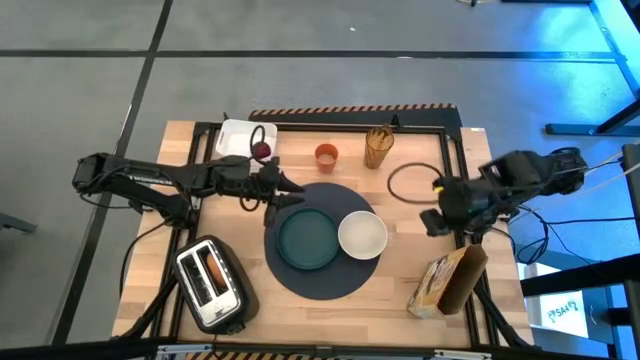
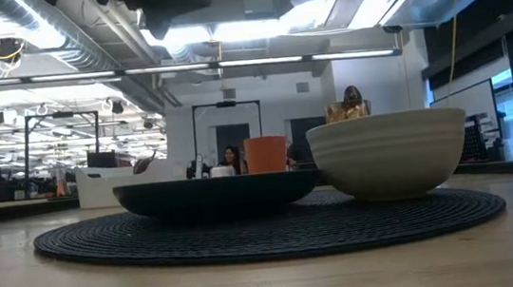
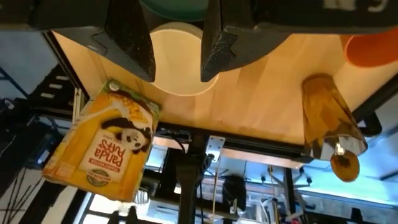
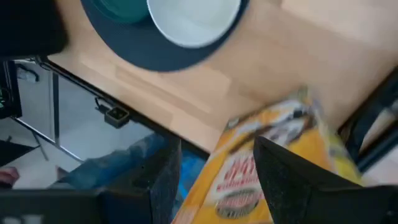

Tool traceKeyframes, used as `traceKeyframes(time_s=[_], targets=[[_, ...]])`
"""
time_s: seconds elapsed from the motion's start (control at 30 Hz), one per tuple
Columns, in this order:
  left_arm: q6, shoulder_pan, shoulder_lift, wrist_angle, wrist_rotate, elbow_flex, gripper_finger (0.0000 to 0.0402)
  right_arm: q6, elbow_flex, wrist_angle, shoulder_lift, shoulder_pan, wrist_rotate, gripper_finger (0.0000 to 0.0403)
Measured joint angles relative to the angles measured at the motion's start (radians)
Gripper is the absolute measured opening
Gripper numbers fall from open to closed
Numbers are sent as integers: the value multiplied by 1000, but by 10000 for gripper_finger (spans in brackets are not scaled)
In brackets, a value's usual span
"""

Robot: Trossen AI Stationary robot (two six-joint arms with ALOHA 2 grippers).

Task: Arrange a breakfast setting
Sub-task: Pour the cereal into the white bowl

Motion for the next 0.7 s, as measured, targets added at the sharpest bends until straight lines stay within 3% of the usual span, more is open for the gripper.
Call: traceKeyframes(time_s=[0.23, 0.37, 0.47, 0.53, 0.7], targets=[[26, 17, 37, 41, -6, 2, 124, 152, 69, 92, 0, 161, -97, 191], [26, 29, 69, 57, -10, 0, 124, 243, 104, -10, 1, 236, -98, 184], [13, 30, 86, 63, -30, 0, 124, 319, 52, 42, -16, 282, 53, 172], [-31, 30, 96, 61, -55, 0, 124, 357, 27, 52, -14, 309, 90, 165], [-86, 27, 93, 65, -113, 0, 124, 415, -49, 8, 6, 330, -29, 157]])
